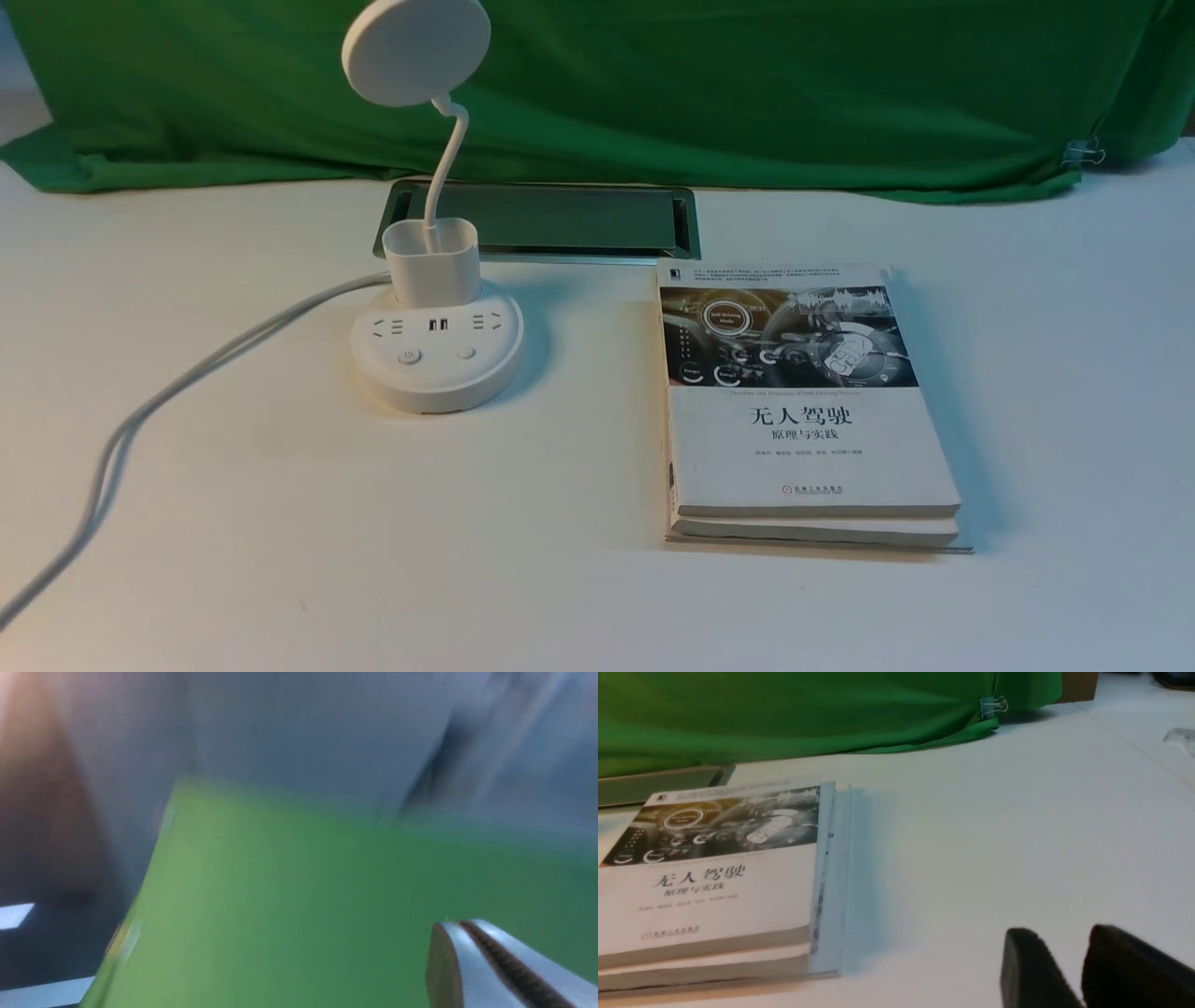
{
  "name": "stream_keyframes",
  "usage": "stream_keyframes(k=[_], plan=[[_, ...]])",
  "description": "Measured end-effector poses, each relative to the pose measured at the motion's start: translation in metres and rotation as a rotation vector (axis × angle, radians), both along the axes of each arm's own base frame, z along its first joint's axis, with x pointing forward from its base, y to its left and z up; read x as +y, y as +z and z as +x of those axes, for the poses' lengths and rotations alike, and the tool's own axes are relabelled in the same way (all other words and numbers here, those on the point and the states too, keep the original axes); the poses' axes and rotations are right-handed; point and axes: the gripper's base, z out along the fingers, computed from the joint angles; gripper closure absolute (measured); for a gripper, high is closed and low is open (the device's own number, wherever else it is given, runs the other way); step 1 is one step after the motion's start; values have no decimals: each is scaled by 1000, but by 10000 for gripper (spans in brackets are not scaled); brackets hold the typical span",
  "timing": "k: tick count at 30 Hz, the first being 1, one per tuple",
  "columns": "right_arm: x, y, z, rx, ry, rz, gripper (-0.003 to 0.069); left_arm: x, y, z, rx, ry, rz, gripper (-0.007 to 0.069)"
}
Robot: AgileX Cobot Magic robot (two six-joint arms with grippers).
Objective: Turn on the desk lamp on the white desktop with your hand.
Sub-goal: 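Press the power button on the lamp base to turn the lamp on with the left gripper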
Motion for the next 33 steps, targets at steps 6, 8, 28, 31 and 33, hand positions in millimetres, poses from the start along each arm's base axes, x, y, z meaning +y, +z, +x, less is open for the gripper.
stream_keyframes(k=[6,8,28,31,33], plan=[[0,0,0,0,0,0,421,-3,78,-16,157,-124,-30,623],[0,0,0,0,0,0,421,-3,102,-12,311,-46,34,623],[0,0,0,1,0,0,421,-69,-33,215,1739,-599,165,624],[0,0,0,1,0,0,421,-91,-42,242,1762,-547,272,629],[0,0,0,1,0,0,421,-106,-51,259,1781,-469,358,629]])
